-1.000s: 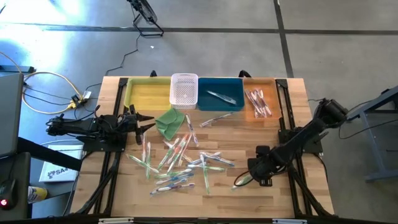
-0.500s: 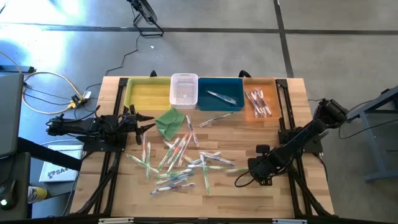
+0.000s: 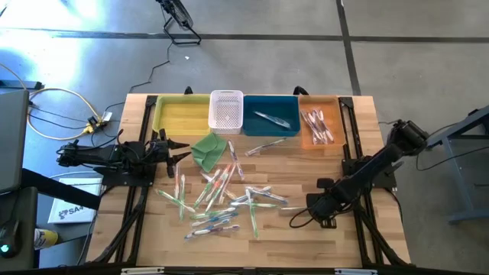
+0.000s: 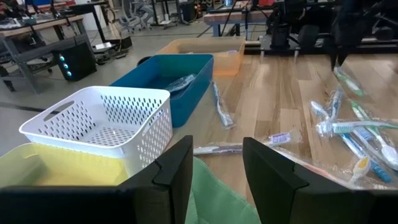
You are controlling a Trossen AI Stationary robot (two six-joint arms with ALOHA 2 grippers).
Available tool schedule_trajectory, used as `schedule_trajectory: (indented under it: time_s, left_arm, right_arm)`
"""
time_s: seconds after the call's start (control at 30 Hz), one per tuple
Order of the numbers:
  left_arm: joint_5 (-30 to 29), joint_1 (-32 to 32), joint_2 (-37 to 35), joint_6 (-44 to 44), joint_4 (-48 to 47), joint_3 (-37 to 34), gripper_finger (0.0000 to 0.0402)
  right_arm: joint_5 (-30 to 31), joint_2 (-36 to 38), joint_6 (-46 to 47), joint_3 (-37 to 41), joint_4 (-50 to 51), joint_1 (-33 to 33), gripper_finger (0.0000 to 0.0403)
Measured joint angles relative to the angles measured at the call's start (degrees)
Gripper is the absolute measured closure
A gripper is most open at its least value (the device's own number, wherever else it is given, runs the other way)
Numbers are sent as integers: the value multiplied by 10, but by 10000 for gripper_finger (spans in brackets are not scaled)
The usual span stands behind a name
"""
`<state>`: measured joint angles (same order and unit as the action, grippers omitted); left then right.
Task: Pick & Place Toothbrushes
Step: Put the green toothbrush into the white bin
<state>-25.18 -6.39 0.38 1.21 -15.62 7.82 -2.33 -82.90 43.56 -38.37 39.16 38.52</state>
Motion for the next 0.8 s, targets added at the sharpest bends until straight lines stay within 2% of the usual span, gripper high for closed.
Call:
schedule_trajectory:
  time_s: [0.17, 0.3, 0.37, 0.63, 0.73, 0.8]
  left_arm:
    - [0, 0, 0, 0, 5, 0, 265]
    - [0, 0, 0, 0, 20, 0, 265]
    - [0, 0, 0, 0, 26, 0, 265]
    - [0, 0, 0, -1, 64, 0, 265]
    - [5, 0, 0, 17, 98, 0, 265]
    - [17, 0, 0, 39, 120, 0, 265]
  right_arm:
    - [-3, 56, 44, -8, -7, 0, 393]
    - [38, 99, 60, -32, -7, 0, 393]
    - [84, 117, 61, -44, -5, 0, 393]
    - [346, 166, 10, -61, -30, -16, 393]
    - [396, 171, -36, -61, -58, -44, 393]
    - [401, 171, -76, -61, -82, -68, 393]
